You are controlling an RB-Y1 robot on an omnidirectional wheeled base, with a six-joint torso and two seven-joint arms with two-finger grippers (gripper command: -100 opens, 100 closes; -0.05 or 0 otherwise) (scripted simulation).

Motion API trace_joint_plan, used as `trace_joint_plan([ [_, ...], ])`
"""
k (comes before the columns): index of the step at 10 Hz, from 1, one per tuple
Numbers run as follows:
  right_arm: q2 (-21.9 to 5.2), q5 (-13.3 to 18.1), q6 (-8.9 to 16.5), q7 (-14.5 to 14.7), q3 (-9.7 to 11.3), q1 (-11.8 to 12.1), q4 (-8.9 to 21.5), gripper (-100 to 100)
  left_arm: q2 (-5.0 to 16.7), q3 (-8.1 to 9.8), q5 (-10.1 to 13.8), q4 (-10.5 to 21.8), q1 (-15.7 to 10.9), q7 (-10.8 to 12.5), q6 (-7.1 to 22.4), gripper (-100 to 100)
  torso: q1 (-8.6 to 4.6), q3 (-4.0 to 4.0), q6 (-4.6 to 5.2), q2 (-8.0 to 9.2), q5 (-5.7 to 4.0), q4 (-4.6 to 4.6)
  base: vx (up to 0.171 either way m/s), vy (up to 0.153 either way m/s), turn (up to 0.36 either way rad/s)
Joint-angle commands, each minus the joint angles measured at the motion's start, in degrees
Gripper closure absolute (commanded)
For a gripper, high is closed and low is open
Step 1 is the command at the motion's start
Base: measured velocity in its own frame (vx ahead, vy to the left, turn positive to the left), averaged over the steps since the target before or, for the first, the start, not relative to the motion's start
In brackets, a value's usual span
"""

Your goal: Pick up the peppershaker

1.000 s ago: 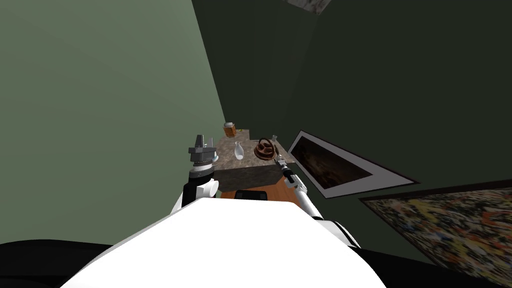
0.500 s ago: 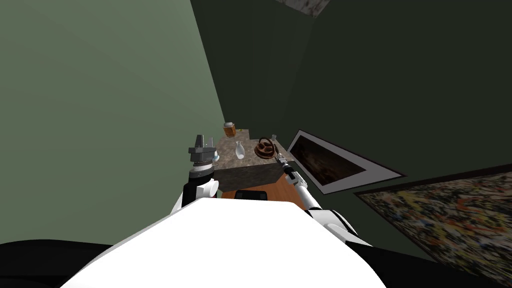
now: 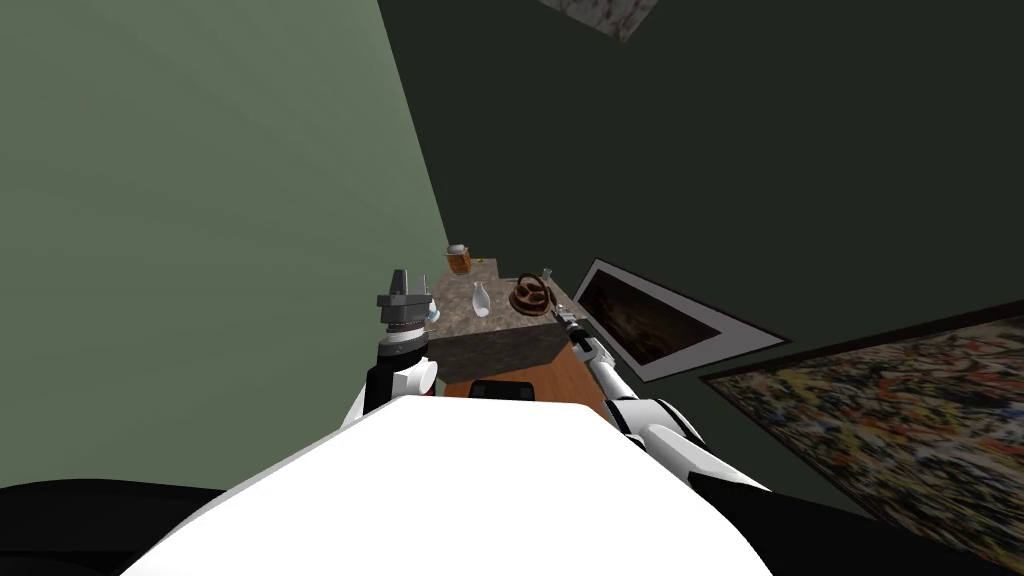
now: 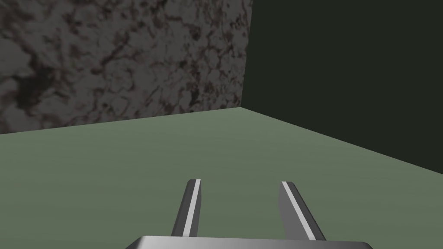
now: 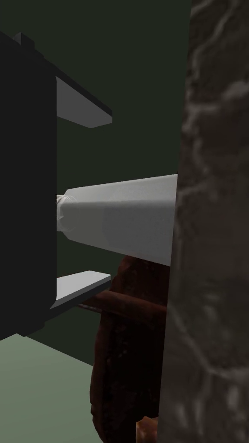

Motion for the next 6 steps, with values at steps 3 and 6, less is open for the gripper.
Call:
trace_joint_plan([
  [3, -2.44, -2.99, -1.67, 0.85, 1.19, -5.58, 6.61, -100, 0.00, 0.00, 0.00, 0.00, 0.00, 0.00, 0.00, 0, 0.01, 0.03, 0.02, 0.07, 0.01, 0.01, -0.045, 0.045, -0.048],
  [6, -1.94, -2.70, -2.65, 1.20, 0.90, -5.53, 7.45, 100, 0.00, 0.00, 0.00, 0.00, 0.00, 0.00, 0.00, 0, -0.17, -0.04, 0.07, -0.07, -0.01, -0.01, -0.007, 0.008, 0.001],
])
